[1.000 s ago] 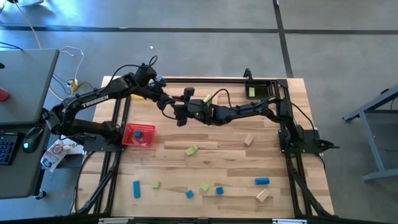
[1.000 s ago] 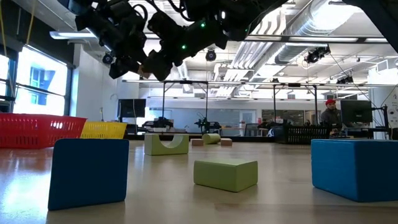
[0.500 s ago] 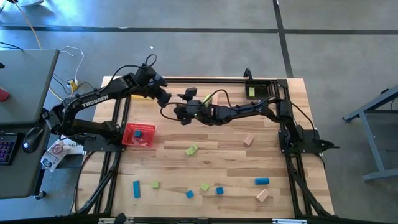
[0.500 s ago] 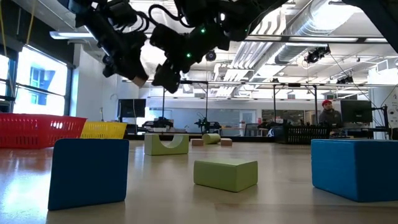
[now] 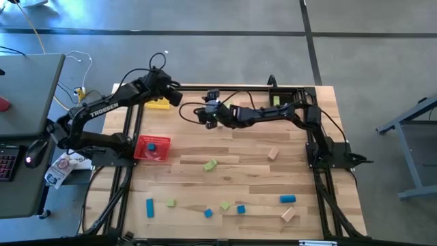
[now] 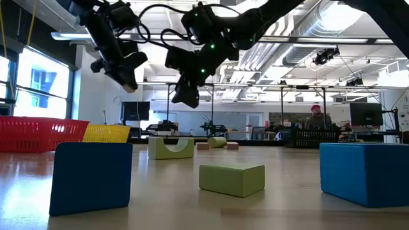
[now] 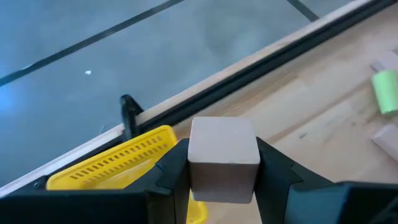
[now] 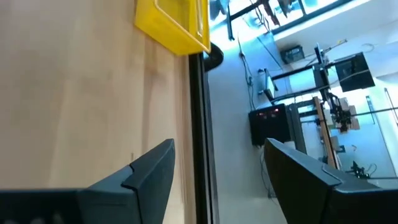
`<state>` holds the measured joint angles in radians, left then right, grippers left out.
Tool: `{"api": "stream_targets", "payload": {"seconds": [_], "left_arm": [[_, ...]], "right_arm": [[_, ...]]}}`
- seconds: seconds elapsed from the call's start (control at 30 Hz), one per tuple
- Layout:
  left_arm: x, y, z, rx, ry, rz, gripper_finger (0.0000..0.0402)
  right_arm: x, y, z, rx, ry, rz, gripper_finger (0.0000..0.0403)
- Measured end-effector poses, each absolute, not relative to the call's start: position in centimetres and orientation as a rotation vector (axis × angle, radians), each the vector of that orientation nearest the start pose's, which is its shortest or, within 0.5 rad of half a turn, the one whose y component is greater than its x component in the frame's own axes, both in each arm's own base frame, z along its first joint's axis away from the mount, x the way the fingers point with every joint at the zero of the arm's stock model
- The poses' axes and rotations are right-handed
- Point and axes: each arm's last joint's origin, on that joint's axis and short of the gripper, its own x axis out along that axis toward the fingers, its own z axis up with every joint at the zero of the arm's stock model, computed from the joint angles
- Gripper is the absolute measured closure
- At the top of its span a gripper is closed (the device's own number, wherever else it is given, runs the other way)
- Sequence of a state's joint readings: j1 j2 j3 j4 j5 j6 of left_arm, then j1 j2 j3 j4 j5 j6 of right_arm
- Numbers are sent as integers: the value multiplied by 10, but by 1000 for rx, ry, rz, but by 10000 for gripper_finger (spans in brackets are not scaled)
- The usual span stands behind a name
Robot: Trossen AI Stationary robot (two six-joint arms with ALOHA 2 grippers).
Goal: Sort & place blocks by color
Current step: Put the brown block into the yellow bin
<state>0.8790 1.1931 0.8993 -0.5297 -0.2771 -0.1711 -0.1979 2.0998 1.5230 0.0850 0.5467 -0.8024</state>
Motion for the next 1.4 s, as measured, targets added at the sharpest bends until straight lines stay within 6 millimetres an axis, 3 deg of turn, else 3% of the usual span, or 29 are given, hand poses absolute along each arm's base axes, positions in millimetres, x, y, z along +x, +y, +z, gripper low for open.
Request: {"api": "stream_targets", "payload": {"seconds": [0.17,0.37,0.63,1.07,1.4], "left_arm": [[136,197,265,-427,729,1205,294],[129,203,269,-466,741,1208,295],[138,218,265,-492,968,1218,293],[142,251,205,-684,1192,1135,291],[129,263,190,-755,1229,1171,287]], "right_arm": [[457,-126,210,-796,820,-514,169],[453,-154,239,-594,839,-471,169],[442,-179,266,-459,857,-267,169],[405,-196,246,-413,1131,77,169],[409,-197,229,-431,1117,216,169]]}}
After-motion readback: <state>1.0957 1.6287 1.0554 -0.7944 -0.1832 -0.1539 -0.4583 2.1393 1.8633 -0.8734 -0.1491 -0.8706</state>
